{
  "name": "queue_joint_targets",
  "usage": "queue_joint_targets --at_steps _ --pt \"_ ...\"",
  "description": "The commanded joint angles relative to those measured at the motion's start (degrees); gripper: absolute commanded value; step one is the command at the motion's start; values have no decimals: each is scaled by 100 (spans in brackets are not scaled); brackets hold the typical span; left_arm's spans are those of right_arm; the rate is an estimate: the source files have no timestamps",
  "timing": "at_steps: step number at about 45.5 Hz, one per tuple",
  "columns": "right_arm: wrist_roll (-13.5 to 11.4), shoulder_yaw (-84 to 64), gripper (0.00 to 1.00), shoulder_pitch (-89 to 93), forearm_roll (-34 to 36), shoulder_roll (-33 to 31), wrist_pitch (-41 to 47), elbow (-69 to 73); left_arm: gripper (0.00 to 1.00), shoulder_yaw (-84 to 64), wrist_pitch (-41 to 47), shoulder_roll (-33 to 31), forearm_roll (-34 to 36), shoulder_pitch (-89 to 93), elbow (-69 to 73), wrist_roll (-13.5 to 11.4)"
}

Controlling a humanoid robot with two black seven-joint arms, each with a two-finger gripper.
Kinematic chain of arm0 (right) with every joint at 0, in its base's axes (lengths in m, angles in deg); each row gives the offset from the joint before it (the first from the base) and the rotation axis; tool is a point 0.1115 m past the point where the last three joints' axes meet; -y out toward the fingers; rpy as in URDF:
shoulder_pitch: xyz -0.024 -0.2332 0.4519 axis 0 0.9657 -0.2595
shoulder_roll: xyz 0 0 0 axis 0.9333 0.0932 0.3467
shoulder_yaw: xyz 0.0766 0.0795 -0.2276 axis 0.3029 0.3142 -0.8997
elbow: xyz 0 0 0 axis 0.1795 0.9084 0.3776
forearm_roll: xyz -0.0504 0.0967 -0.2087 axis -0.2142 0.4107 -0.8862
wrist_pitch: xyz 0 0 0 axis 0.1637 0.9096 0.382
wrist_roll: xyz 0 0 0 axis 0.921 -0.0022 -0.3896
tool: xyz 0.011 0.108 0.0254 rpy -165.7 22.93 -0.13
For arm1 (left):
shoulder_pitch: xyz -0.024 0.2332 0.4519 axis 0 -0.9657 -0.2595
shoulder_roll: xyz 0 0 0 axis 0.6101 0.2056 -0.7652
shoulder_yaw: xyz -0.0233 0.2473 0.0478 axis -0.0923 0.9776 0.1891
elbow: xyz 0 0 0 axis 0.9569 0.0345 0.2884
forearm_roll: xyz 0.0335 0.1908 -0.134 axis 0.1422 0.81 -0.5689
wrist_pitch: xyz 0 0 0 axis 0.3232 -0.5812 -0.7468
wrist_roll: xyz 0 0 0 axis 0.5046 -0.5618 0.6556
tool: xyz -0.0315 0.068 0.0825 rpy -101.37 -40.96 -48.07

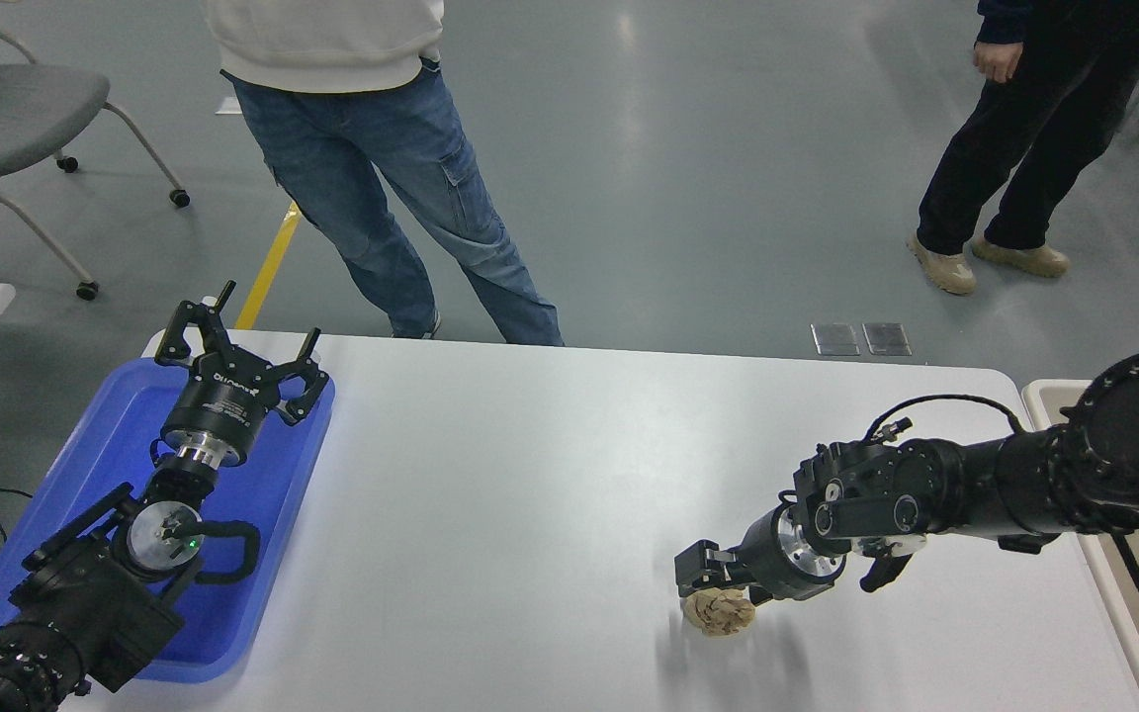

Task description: Pick up paper ball place in dustbin

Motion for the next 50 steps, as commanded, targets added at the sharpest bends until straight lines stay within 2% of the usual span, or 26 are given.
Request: queue_joint_targets --at_steps 1,13,30,50 --pt "13 -53 0 -93 -484 -2 -89 61 100 -8 0 0 0 0 0 0" --pt "-4 -202 0 -506 -484 -161 -63 254 100 -8 0 0 0 0 0 0" --pt "-48 -475 0 -1868 -501 -987 288 1010 100 1 0 0 0 0 0 0" --pt "-110 -660 0 -3907 -510 -1777 1404 1528 100 1 0 0 0 0 0 0"
